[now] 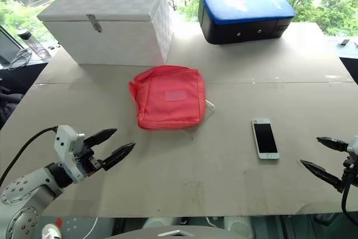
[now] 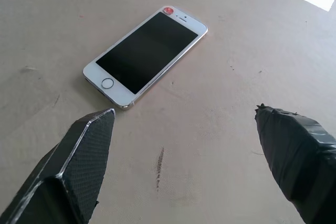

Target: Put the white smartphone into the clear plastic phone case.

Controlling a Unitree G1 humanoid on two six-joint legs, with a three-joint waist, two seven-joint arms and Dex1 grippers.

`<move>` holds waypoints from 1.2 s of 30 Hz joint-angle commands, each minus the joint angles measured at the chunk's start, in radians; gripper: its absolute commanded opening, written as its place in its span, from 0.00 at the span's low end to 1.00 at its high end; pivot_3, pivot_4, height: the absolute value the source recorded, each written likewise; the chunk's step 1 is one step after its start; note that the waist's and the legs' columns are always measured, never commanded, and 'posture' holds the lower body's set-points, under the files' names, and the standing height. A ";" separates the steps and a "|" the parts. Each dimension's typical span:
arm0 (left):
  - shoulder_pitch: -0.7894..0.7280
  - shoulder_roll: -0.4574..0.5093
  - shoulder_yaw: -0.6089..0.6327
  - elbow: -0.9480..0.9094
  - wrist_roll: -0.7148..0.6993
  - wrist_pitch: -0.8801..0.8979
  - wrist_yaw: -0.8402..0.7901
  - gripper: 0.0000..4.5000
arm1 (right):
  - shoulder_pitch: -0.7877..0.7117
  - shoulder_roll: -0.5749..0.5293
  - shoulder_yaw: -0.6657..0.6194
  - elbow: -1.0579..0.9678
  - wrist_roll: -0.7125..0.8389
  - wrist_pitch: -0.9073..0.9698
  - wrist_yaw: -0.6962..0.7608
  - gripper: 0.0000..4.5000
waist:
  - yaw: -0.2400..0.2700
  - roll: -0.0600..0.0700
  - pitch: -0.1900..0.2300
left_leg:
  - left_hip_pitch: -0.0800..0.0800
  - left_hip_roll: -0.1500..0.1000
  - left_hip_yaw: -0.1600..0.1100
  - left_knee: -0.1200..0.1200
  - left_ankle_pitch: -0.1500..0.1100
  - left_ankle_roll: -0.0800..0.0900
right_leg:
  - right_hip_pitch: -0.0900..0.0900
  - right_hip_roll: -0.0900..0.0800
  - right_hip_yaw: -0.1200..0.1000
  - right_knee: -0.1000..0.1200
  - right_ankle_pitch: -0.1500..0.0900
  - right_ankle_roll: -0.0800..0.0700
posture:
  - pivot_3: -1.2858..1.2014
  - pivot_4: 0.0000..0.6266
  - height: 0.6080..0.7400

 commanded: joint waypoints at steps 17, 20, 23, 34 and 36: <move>-0.445 0.197 -0.476 0.352 0.447 -0.270 -0.142 0.99 | -0.099 0.070 0.027 -0.457 0.282 0.157 -0.118 1.00 | 0.001 0.002 0.001 | -0.002 -0.001 -0.001 -0.001 -0.001 0.000 | 0.000 0.003 -0.002 -0.005 0.002 0.003 | 0.52 0.24 1.00; -0.507 0.190 -0.533 0.485 0.500 -0.329 -0.175 0.99 | -0.084 0.083 0.032 -0.458 0.271 0.143 -0.109 1.00 | 0.000 0.002 0.001 | -0.002 0.000 -0.001 -0.001 -0.001 0.000 | 0.000 0.003 -0.002 -0.005 0.002 0.003 | 0.52 0.24 1.00; -0.576 0.157 -0.538 0.604 0.520 -0.367 -0.161 0.70 | -0.052 0.103 0.035 -0.445 0.245 0.114 -0.087 1.00 | 0.004 0.005 -0.001 | -0.001 0.000 -0.002 -0.001 -0.001 0.001 | 0.000 0.003 -0.003 -0.004 0.002 0.003 | 0.52 0.24 1.00; -0.449 0.160 -0.272 0.701 0.477 -0.550 -0.012 0.01 | -0.029 0.169 0.096 -0.378 0.189 0.018 -0.036 1.00 | -0.030 0.006 -0.002 | 0.003 0.001 -0.001 -0.001 -0.001 0.001 | 0.000 0.001 0.000 0.002 0.002 0.003 | 0.52 0.24 1.00; -0.378 0.177 -0.176 0.726 0.472 -0.546 0.038 0.01 | -0.043 0.170 0.126 -0.357 0.182 0.007 -0.023 1.00 | -0.036 0.005 -0.002 | 0.002 0.001 -0.001 -0.001 -0.001 0.001 | -0.001 0.001 0.001 0.002 0.002 0.003 | 0.52 0.24 1.00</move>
